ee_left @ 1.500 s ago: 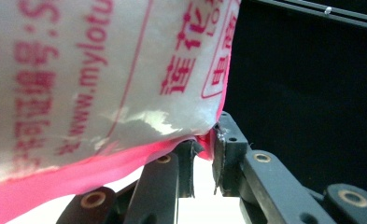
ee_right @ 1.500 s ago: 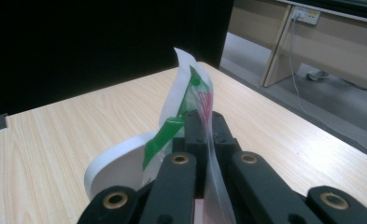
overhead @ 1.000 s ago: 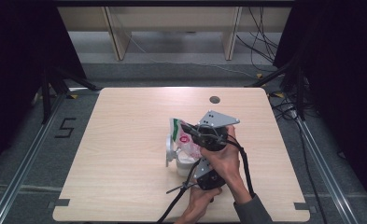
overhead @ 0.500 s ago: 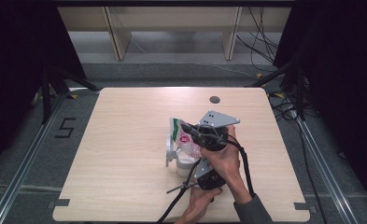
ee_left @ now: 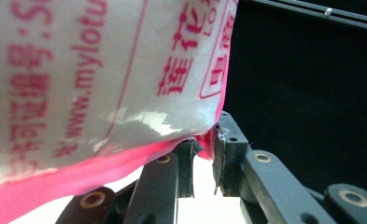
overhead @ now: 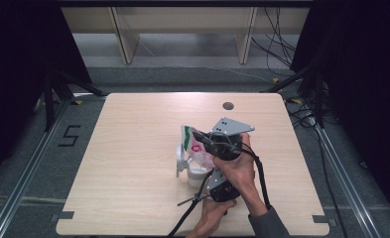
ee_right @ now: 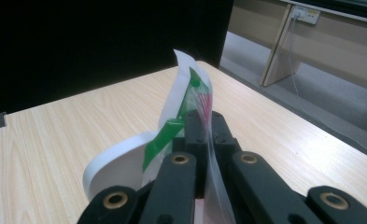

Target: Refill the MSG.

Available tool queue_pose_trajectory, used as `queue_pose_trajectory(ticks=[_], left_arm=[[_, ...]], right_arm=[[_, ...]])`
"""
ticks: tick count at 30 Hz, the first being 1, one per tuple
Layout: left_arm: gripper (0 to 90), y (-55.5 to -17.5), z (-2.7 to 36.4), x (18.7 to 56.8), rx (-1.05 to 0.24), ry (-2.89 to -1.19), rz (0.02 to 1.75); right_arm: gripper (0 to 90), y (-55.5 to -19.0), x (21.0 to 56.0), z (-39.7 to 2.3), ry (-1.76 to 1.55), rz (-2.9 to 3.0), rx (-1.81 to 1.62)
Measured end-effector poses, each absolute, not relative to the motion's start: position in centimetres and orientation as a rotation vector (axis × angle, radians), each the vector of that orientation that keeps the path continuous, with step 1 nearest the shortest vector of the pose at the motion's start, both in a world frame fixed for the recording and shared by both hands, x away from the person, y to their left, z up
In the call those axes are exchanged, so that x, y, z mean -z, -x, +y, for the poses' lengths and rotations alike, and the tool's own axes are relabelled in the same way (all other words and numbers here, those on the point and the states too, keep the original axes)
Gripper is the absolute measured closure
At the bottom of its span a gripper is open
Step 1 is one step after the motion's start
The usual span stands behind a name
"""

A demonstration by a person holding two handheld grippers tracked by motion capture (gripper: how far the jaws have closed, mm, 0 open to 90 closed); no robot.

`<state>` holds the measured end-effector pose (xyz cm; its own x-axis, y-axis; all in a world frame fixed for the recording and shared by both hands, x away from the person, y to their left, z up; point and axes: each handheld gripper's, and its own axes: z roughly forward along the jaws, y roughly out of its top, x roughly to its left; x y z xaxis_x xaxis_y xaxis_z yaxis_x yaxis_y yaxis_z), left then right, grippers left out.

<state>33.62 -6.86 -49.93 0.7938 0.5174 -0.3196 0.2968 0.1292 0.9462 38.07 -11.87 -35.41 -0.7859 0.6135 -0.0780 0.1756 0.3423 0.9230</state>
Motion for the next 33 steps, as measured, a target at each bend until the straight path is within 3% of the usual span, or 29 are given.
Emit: queue_pose_trajectory(ticks=[17,26,33], left_arm=[[79.5,-33.63,-6.97,50.31,-0.175,-1.462,0.694],[79.4,-33.63,-6.56,50.27,-0.204,-1.542,0.683],[79.4,-33.56,-6.8,50.32,-0.189,-1.497,0.705]], right_arm=[[90.0,-38.37,35.91,-11.83,-0.708,2.204,-1.436],[90.0,-38.37,36.03,-11.84,-0.718,2.217,-1.424],[90.0,-38.29,35.96,-11.94,-0.741,2.227,-1.424]])
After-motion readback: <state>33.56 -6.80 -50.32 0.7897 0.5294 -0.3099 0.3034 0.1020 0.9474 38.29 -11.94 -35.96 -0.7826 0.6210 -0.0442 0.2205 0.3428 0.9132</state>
